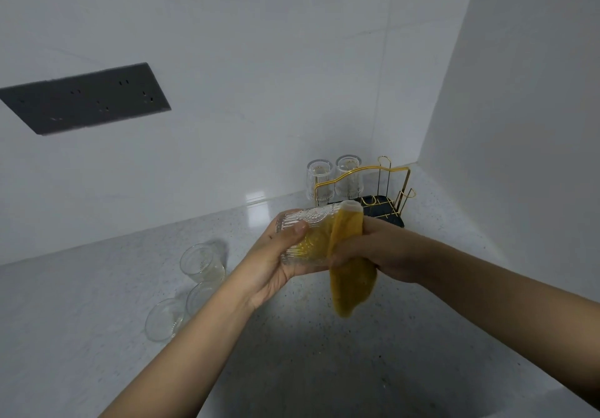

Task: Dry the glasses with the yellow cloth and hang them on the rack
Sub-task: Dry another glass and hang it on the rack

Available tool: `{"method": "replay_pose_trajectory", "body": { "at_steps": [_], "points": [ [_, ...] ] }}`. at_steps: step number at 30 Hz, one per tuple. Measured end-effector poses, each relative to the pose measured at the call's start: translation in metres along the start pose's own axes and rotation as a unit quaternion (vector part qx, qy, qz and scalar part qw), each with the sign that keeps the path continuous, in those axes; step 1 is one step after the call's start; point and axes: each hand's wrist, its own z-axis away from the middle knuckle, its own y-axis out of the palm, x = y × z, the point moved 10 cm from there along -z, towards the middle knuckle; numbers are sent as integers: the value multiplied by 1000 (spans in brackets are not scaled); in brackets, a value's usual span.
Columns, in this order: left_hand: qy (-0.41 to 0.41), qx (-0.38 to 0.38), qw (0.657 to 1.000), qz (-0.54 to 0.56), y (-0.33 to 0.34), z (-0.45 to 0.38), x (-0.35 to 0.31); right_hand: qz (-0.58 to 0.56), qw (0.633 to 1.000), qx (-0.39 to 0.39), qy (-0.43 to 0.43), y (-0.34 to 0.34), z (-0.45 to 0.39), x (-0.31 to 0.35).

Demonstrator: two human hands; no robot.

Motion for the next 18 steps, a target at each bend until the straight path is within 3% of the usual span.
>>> {"method": "replay_pose_trajectory", "body": {
  "at_steps": [3, 7, 10, 13, 18],
  "points": [
    [44, -15, 998, -47, -6, -2, -8, -130, 990, -49, -16, -11, 0, 2],
    [61, -35, 997, -44, -8, -3, -7, -128, 986, -84, -58, -21, 1, 8],
    [54, -50, 997, 28, -13, -5, 6, 57, 974, -175, -134, -37, 8, 25],
    [12, -5, 1000, 27, -9, -5, 22, 116, 957, -213, -156, -51, 10, 33],
    [-45, 13, 981, -191, -7, -11, 15, 288, 939, -93, -164, -37, -2, 46]
  ]
}}
